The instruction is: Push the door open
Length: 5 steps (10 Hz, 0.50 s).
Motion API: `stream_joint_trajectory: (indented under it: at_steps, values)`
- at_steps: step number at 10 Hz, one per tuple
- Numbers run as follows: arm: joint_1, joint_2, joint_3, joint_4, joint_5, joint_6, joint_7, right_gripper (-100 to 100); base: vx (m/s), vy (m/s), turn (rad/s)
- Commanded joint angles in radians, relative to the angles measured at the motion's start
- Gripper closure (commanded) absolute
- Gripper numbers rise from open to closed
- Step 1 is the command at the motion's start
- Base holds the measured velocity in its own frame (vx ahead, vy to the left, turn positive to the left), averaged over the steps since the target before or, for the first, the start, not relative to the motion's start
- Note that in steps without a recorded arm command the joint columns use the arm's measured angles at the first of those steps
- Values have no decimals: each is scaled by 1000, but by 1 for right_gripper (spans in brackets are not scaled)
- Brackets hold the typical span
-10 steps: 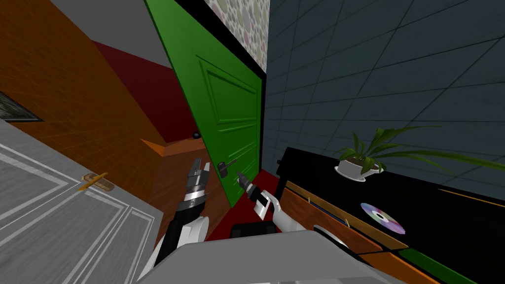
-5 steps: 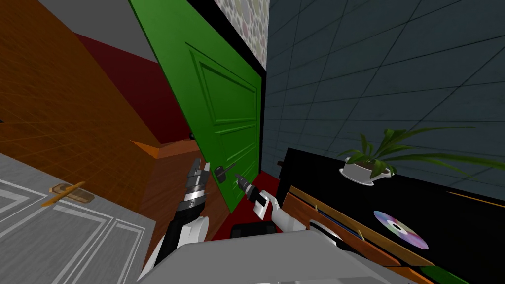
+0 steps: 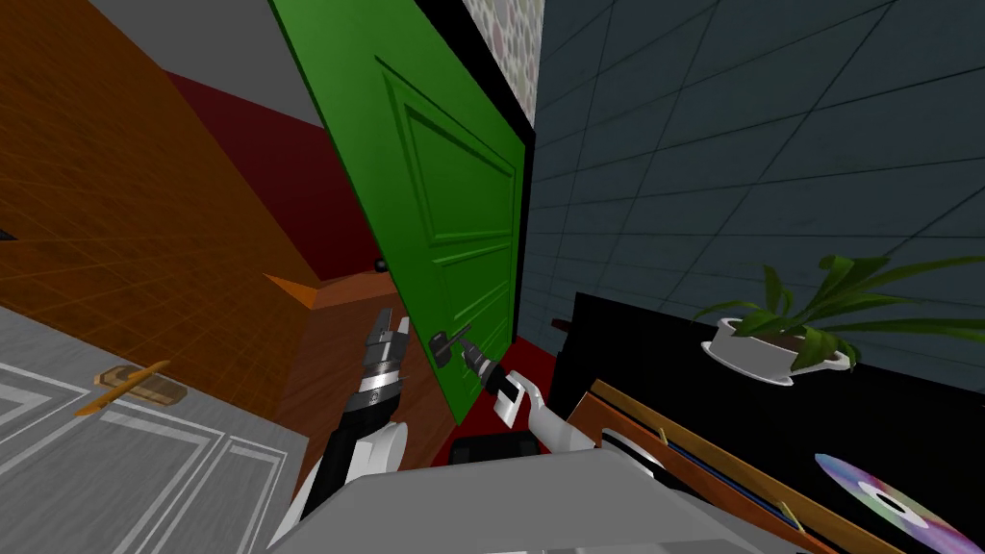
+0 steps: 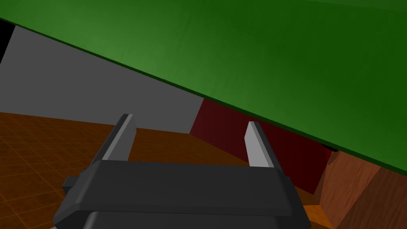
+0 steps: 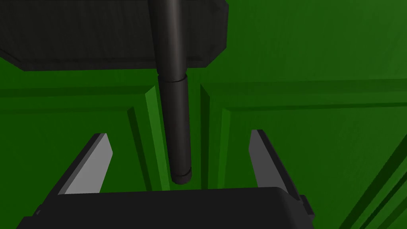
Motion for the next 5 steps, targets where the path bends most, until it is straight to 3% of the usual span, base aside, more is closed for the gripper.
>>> stream_joint_trajectory:
  at_steps: [1,3,4,5]
  values:
    - [1,8,-8,11,1,-4,5,-100,153,156,48]
    - [0,16,-16,23,3,-7,10,-100,176,149,45]
    - [0,14,-13,22,2,-7,8,-100,72,64,6]
    - [0,14,-13,22,2,-7,8,100,-14,-7,-2]
